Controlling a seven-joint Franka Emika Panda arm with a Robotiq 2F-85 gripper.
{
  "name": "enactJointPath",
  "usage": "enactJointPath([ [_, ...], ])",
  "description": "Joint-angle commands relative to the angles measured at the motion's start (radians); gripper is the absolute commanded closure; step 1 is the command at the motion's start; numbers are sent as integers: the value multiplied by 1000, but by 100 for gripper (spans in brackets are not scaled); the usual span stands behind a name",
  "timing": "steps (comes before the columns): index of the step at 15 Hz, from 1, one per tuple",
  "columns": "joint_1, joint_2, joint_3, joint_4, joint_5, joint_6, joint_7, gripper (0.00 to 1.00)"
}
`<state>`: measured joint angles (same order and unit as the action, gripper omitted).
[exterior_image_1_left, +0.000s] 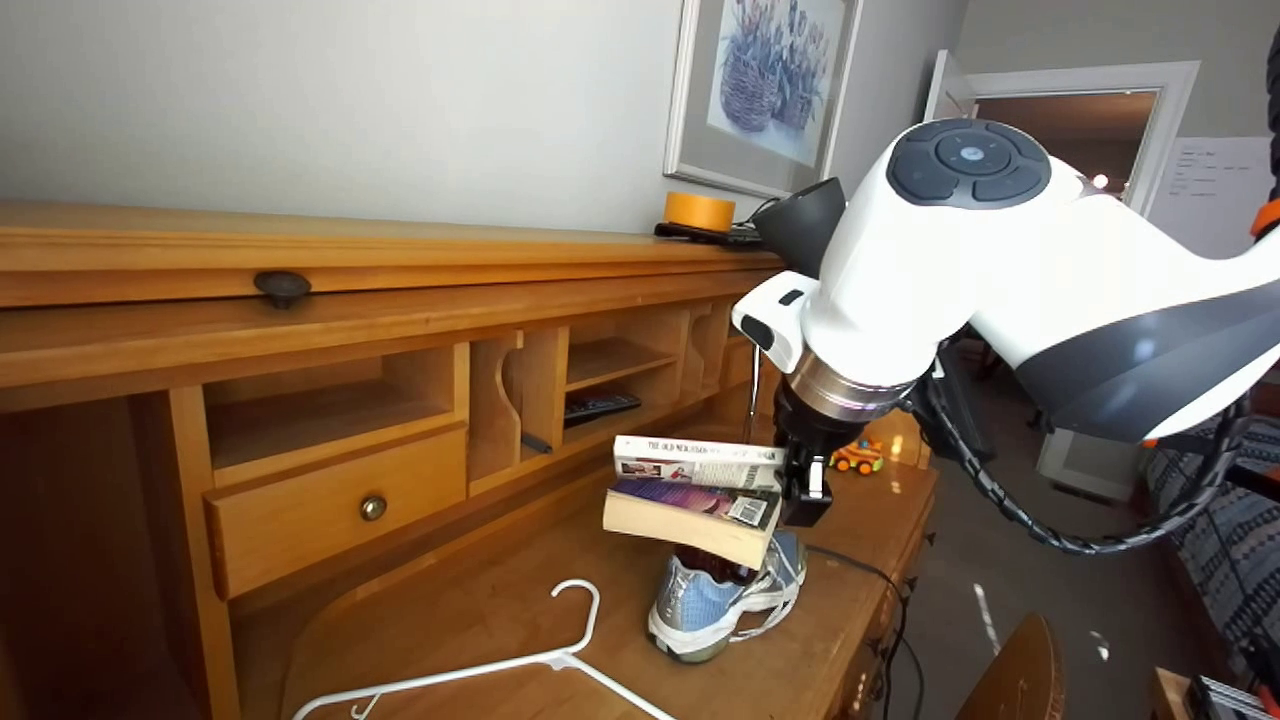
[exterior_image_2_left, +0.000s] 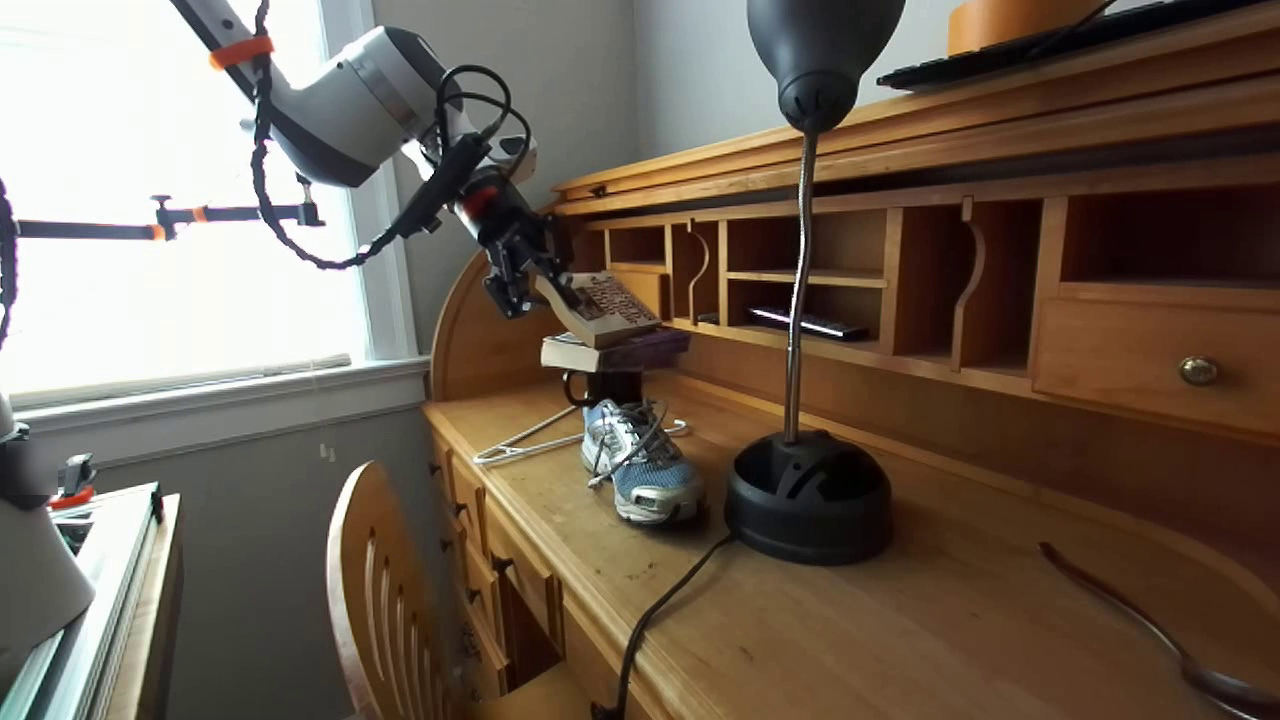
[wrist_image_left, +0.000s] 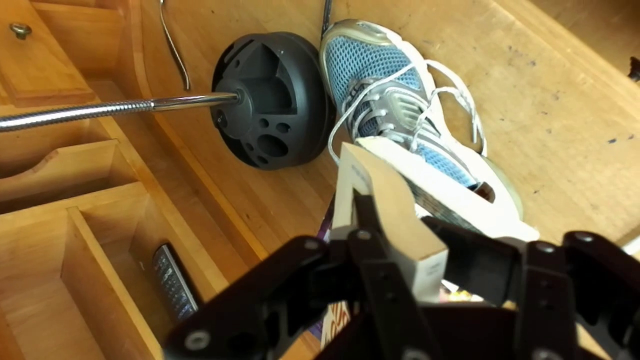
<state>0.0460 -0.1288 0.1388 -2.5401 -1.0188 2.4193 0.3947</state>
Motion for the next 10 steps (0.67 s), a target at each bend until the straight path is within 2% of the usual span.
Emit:
enactJointPath([
  [1,9,19,-10,-1,-25,4,29,94],
  [10,14,44,-8,8,-3,-4,47,94],
])
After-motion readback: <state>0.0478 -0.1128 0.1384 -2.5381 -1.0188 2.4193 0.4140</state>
